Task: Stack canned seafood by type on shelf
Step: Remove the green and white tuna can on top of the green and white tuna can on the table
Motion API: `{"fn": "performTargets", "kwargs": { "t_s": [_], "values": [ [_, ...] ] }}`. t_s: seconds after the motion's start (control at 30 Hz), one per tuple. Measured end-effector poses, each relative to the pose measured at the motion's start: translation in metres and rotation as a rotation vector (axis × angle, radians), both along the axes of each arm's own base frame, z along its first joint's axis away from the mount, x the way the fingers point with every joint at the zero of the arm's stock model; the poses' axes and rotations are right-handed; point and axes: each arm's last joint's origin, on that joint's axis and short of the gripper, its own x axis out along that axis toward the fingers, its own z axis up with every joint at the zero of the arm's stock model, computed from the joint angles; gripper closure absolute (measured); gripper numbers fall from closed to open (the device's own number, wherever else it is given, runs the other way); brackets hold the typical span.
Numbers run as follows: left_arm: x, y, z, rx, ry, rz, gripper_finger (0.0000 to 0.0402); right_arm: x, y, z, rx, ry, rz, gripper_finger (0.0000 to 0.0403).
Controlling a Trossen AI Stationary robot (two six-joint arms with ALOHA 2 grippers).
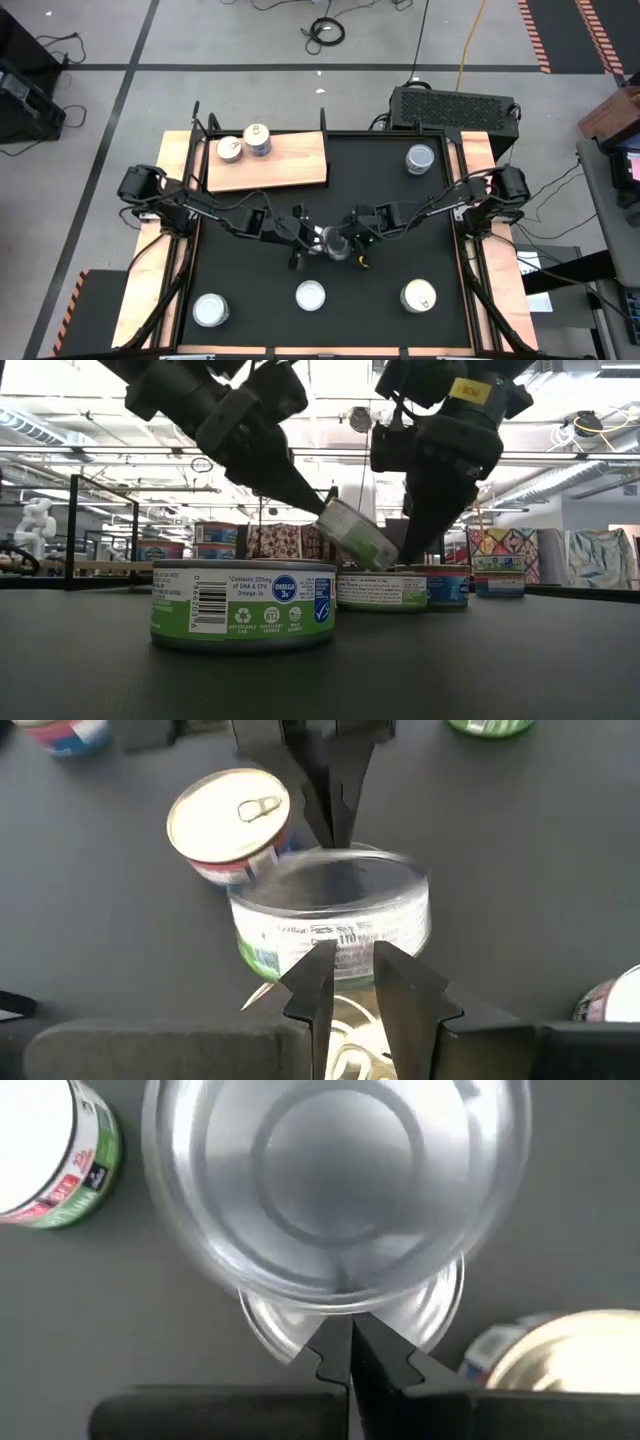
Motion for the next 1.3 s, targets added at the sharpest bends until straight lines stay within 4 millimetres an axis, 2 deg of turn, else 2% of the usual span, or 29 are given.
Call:
{"fn": "performTargets", "kwargs": {
  "t_s": [0.2, 0.47, 0.63, 0.93, 1.3],
  "values": [
    [0.004, -0.003, -0.001, -0.030, 0.007, -0.041, 0.0324, -0.003, -0.004, 0.000, -0.062, 0.028, -0.082, 0.0403],
    [0.003, -0.001, -0.008, -0.051, 0.049, -0.031, 0.0324, -0.007, -0.003, 0.007, -0.047, 0.027, -0.082, 0.0403],
    [0.004, -0.001, -0.012, -0.049, 0.060, -0.028, 0.0324, -0.013, 0.002, 0.016, -0.038, 0.018, -0.104, 0.0403],
    [0.013, 0.004, -0.019, -0.061, 0.055, -0.024, 0.0324, -0.020, 0.012, 0.020, -0.045, 0.029, -0.089, 0.0403],
    [0.022, 0.002, -0.013, -0.057, 0.104, -0.037, 0.0324, -0.024, 0.019, 0.023, -0.016, 0.038, -0.107, 0.0403]
  ]
}}
